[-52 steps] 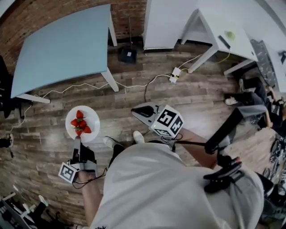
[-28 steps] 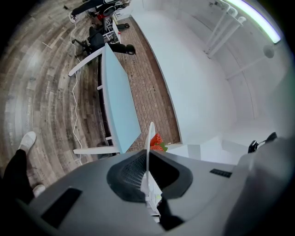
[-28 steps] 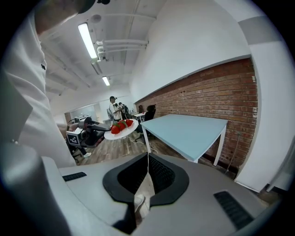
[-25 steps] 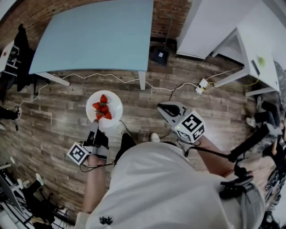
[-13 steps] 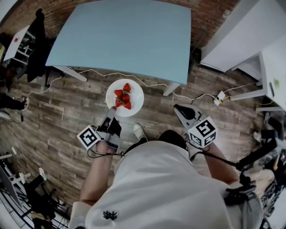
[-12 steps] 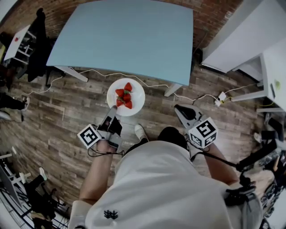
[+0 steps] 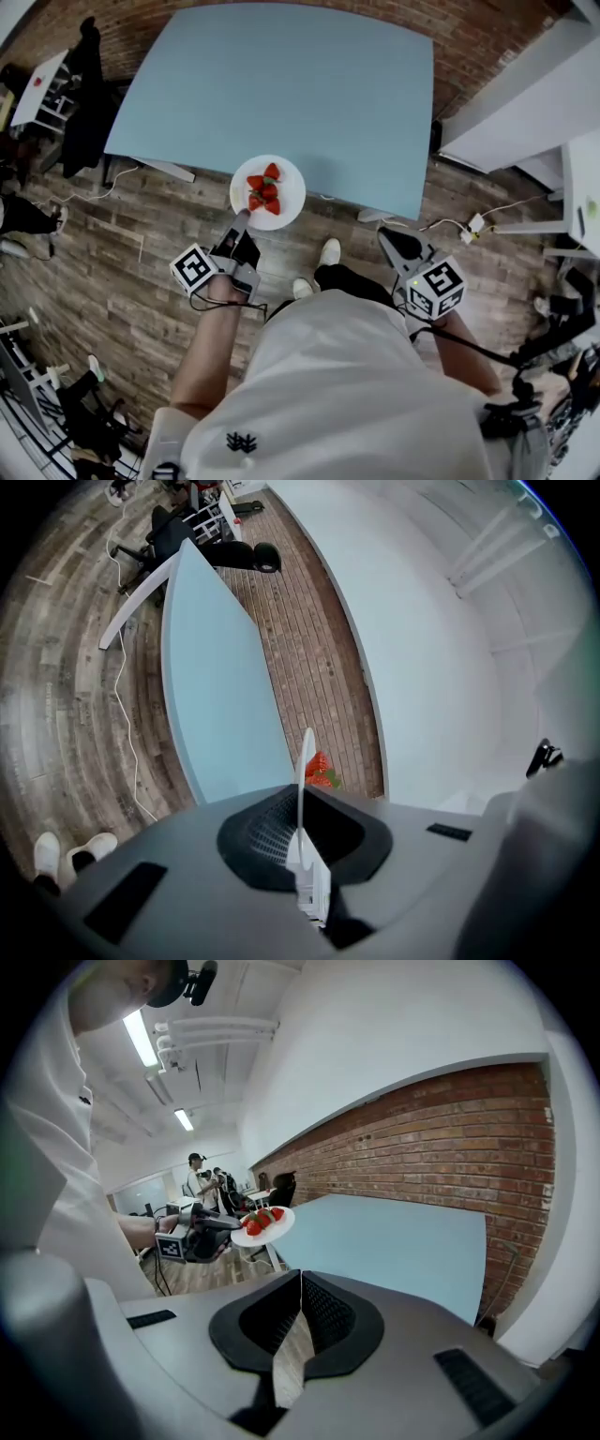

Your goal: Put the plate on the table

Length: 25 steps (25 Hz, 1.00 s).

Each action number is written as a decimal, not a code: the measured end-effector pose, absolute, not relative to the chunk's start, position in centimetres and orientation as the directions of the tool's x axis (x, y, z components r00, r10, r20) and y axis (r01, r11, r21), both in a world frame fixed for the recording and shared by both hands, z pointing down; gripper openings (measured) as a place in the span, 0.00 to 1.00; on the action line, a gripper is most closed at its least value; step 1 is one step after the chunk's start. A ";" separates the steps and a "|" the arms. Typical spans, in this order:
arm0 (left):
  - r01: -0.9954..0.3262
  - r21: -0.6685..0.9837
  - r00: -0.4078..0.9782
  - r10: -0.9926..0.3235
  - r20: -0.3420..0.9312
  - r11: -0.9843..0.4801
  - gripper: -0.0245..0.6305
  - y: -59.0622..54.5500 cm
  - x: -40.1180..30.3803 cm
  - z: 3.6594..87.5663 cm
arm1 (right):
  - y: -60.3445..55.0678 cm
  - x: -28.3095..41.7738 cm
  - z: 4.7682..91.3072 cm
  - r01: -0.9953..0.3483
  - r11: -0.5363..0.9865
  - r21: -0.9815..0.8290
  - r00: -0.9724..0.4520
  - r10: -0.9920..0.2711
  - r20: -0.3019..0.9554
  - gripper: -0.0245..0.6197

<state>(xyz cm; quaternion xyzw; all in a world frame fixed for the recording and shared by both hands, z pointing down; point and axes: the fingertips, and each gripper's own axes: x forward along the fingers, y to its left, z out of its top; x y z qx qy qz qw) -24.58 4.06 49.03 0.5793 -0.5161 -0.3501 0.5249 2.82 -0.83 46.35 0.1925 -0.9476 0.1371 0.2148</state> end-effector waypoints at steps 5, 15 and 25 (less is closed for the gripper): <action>-0.279 0.953 0.220 -0.958 0.181 0.116 0.06 -3.2 -27.6 50.3 | -6.8 1.4 46.1 -0.413 0.894 -0.172 -0.846 -0.307 0.437 0.05; -0.286 0.955 0.405 -0.893 0.195 0.079 0.06 -19.4 -31.7 54.5 | -13.2 1.1 46.7 -0.589 0.790 -0.172 -0.747 -0.450 0.489 0.05; -0.293 0.954 0.605 -0.759 0.238 0.066 0.06 -32.1 -32.9 61.4 | -16.2 -4.4 45.9 -0.763 0.627 -0.154 -0.600 -0.600 0.529 0.05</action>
